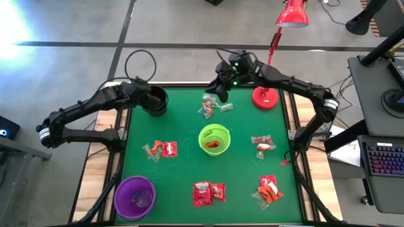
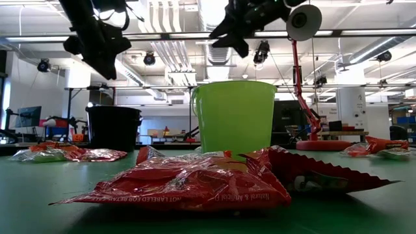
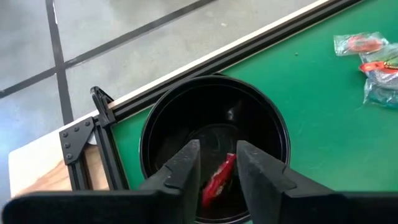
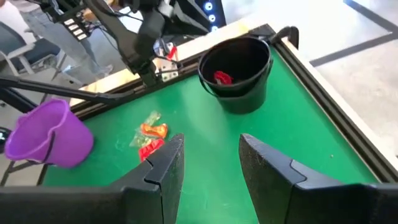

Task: Sort candy
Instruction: Put the orange chocolate into the green bucket

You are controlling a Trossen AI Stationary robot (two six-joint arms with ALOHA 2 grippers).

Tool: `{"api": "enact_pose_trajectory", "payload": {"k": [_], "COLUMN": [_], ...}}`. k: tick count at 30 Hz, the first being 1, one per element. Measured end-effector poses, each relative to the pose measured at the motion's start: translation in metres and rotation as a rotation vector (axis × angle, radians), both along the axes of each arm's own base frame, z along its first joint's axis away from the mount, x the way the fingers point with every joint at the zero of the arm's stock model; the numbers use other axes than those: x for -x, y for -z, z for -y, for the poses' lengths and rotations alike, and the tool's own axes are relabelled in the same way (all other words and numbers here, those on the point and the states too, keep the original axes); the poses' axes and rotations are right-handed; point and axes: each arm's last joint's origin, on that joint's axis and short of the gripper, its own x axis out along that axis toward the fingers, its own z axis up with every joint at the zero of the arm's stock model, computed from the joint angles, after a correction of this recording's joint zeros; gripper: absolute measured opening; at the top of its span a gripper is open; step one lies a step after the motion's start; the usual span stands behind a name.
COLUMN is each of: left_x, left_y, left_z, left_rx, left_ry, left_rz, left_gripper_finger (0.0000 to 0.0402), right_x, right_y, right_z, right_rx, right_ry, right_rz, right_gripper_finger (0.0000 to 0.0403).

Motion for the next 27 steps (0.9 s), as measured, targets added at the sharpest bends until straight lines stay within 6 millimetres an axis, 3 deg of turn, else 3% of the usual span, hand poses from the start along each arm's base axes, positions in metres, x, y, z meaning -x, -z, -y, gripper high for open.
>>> {"api": "enact_pose_trajectory", "payload": {"k": [10, 19, 27], "left_x": [0.001, -0.004, -0.008], "left_y": [-0.003, -0.004, -0.01], "left_z": [0.003, 0.006, 0.007], "left_rx": [0.03, 0.059, 0.029], "left_ry": [0.043, 0.237, 0.371], "left_rz": [0.046, 0.048, 0.086], "left_gripper_finger": [0.0109, 0.0109, 0.0109], "right_x": [0.036, 0.064, 0.08], "right_y": [-0.016, 0.0, 0.018], "right_z": [-0.019, -0.03, -0.044], "right_rx": [-0.01, -0.094, -0.256], "right_ry": [0.052, 0.318, 0.394], "right_rz": [-0.133, -0.493, -0.754], "right_gripper_finger": [0.0146, 0.0146, 0.0146]}}
